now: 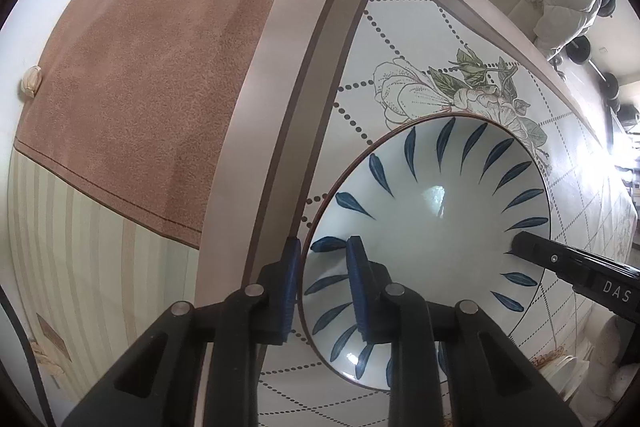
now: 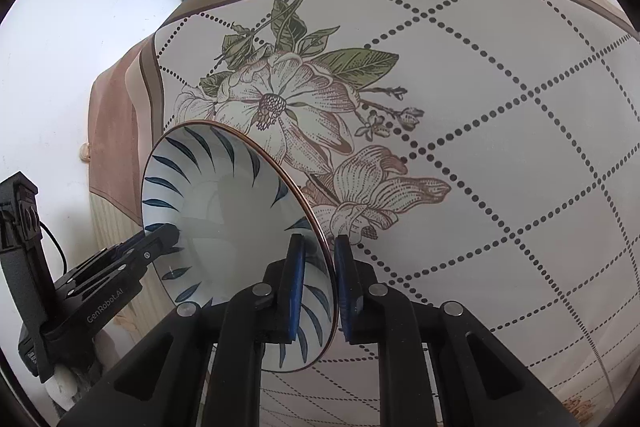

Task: Organize plates and bowls
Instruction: 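Lift the blue-leaf plate with both grippers over the plate stack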

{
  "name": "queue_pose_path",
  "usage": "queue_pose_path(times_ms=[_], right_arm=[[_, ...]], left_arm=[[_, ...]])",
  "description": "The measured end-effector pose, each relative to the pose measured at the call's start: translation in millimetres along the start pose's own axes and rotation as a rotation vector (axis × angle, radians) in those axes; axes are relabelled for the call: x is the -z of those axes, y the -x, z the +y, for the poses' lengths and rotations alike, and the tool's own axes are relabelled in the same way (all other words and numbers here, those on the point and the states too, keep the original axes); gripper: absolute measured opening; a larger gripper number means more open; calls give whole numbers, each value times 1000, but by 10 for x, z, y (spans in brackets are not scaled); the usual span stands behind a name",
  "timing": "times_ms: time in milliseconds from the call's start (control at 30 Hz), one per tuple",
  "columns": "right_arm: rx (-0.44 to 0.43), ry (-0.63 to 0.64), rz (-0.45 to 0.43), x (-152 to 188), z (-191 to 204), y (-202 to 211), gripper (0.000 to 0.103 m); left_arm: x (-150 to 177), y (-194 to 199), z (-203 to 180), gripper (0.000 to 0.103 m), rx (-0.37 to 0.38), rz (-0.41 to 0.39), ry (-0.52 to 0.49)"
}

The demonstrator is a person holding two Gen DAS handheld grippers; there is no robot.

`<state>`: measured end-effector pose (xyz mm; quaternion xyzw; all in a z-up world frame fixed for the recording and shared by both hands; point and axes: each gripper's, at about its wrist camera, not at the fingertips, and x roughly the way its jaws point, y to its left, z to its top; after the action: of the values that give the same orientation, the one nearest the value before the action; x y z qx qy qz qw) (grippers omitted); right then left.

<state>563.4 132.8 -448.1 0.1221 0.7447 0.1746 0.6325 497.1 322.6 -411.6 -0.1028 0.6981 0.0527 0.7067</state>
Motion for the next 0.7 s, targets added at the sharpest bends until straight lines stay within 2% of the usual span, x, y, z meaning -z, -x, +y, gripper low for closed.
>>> queue_pose_path(times_ms=[333, 500, 700], right_arm=[[-4, 21, -18, 176, -37, 147, 13], [-16, 23, -39, 309, -125, 319, 13], [-34, 15, -69, 586, -313, 615, 12]], left_arm=[[106, 183, -200, 21, 0, -43, -14], [259, 383, -234, 21, 16, -63, -36], [473, 612, -493, 21, 21, -90, -83]])
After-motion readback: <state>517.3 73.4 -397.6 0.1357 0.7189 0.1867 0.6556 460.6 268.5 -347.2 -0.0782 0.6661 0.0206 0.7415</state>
